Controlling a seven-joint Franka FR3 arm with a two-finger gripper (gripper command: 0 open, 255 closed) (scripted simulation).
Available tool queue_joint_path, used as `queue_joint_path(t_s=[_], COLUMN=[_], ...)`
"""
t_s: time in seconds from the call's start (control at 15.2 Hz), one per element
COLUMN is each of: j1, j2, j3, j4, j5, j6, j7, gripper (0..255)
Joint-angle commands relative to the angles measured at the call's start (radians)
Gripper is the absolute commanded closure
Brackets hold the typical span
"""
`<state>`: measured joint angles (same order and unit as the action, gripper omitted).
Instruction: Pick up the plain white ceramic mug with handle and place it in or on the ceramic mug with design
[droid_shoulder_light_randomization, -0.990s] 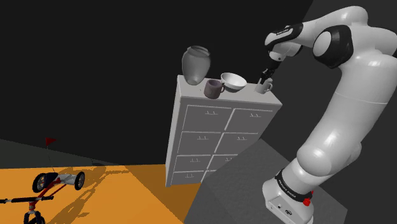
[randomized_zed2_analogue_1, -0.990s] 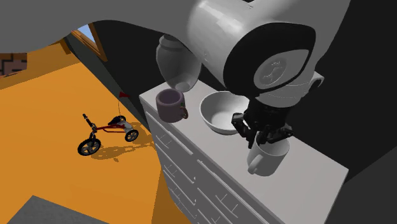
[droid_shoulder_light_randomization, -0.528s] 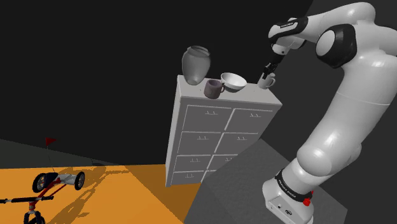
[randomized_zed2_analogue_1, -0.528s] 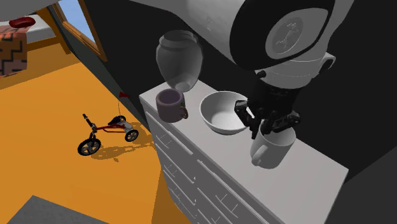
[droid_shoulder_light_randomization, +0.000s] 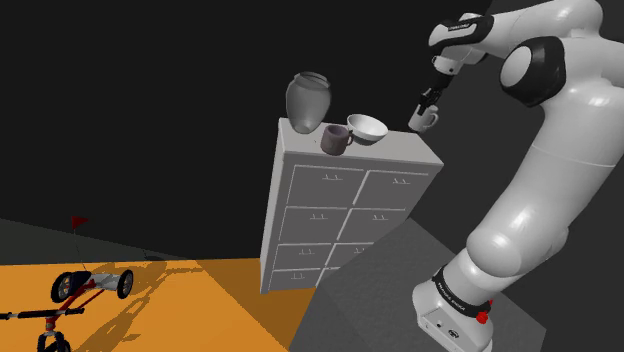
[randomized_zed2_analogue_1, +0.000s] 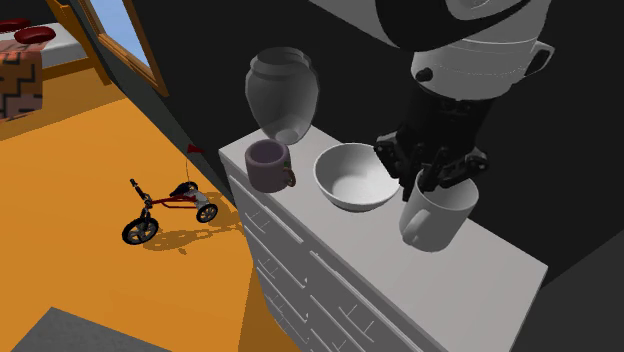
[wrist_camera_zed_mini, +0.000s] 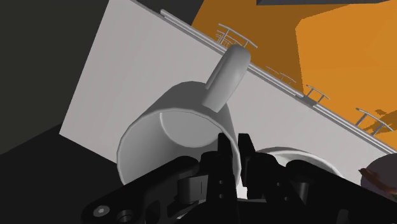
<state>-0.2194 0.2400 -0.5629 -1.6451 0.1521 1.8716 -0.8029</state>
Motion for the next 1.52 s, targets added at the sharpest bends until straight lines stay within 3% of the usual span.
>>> queue_joint_path(t_s=[0.0,0.4,0.92,1.45], j1=[-0.001,-0.005,0.132,0.240], j2=[-0.004,-0.005,-0.108,-0.139], j3=[-0.001,-0.004,0.061,0.140], j4=[0.023,0.094,0.005,0.000], j5=[-0.003,-0.006,-0.074,-0.102], j6=[-0.026,-0.099,-0.088,-0.104], j7=[0.002,0.006,0.211,0.403], gripper=[255,255,255,255])
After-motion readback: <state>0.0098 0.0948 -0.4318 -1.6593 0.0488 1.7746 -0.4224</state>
